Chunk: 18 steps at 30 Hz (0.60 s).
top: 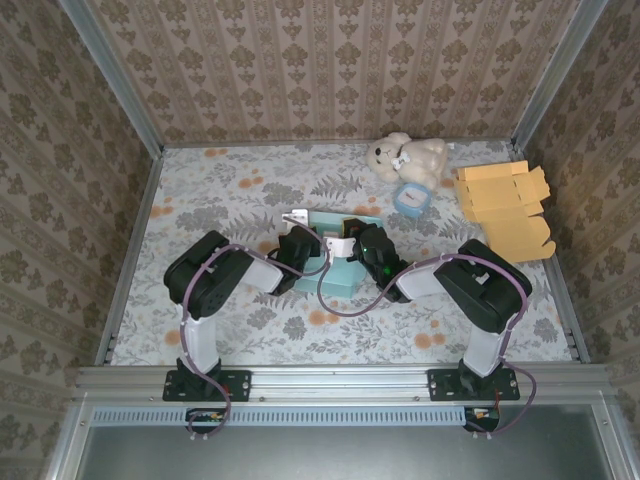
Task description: Fold the paper box
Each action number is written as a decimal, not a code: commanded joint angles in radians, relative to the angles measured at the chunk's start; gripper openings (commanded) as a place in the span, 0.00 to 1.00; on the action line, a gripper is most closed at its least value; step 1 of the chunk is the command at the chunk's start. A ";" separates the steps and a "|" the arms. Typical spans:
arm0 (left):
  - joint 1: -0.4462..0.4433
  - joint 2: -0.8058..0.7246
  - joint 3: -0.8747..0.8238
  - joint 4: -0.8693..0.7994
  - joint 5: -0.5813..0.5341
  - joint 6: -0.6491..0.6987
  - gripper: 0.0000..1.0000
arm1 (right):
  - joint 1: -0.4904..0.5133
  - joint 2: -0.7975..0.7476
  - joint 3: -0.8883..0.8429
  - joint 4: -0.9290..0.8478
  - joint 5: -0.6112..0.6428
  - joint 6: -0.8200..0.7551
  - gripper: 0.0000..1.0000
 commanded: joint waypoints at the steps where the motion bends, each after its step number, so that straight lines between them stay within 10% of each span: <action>1: 0.077 -0.001 -0.048 -0.016 -0.048 0.051 0.30 | 0.003 0.021 -0.038 -0.194 0.028 0.058 0.00; 18: -0.034 -0.179 -0.279 0.282 0.015 0.216 0.57 | 0.003 0.014 -0.032 -0.203 0.030 0.072 0.00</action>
